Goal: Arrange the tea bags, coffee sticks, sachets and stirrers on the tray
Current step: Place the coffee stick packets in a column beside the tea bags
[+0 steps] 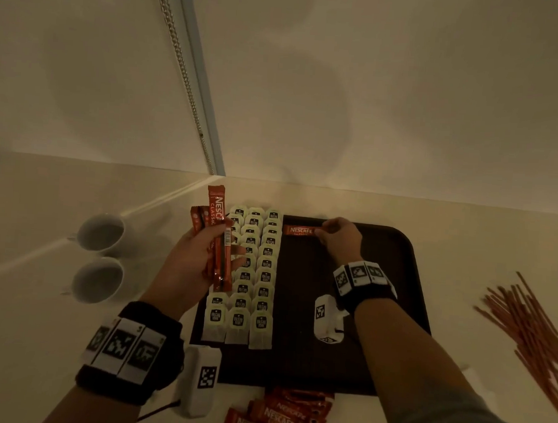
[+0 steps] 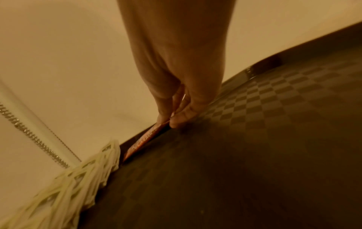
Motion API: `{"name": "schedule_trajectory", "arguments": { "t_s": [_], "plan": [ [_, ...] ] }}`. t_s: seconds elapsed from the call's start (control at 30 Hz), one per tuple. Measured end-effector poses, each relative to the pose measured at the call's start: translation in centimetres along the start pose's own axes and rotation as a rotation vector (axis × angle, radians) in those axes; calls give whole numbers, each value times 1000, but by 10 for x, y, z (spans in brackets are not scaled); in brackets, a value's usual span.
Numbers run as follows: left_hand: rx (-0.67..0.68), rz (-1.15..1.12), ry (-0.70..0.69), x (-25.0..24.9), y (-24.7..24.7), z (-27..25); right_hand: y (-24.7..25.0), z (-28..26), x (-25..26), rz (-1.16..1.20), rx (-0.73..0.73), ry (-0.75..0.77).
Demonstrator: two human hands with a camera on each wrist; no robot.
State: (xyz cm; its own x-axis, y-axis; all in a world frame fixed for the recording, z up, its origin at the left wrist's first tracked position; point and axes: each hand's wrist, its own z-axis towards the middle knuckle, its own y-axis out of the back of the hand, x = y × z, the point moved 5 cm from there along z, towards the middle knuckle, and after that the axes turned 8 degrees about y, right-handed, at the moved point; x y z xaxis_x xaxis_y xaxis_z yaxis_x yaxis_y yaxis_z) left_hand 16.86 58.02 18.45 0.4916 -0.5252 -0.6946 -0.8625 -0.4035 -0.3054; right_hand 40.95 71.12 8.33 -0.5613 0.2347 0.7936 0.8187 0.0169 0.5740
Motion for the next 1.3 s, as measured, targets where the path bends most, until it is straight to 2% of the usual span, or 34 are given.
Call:
{"name": "schedule_trajectory", "arguments": {
  "t_s": [0.27,0.63,0.77,0.83,0.93,1.0,1.17,1.3],
  "plan": [
    [-1,58,-3,11,2,9,-9,6,0,-112,-83,27],
    [24,36,-11,15,1,13,-6,12,-7,-179,-106,44],
    [27,-29,-52,10,-4,15,3,-1,22,-87,-118,130],
    [19,-55,-73,7,-7,17,3,-26,58,65,17,217],
    [12,-89,-97,2,-15,20,-10,-80,107,290,433,328],
    [31,-99,-114,-1,-22,19,-15,-108,123,358,546,363],
    [66,-116,-115,-5,-30,8,-7,-127,128,363,392,400],
    [44,-4,-125,-3,-30,7,2,-137,132,158,256,629]
  ]
}}
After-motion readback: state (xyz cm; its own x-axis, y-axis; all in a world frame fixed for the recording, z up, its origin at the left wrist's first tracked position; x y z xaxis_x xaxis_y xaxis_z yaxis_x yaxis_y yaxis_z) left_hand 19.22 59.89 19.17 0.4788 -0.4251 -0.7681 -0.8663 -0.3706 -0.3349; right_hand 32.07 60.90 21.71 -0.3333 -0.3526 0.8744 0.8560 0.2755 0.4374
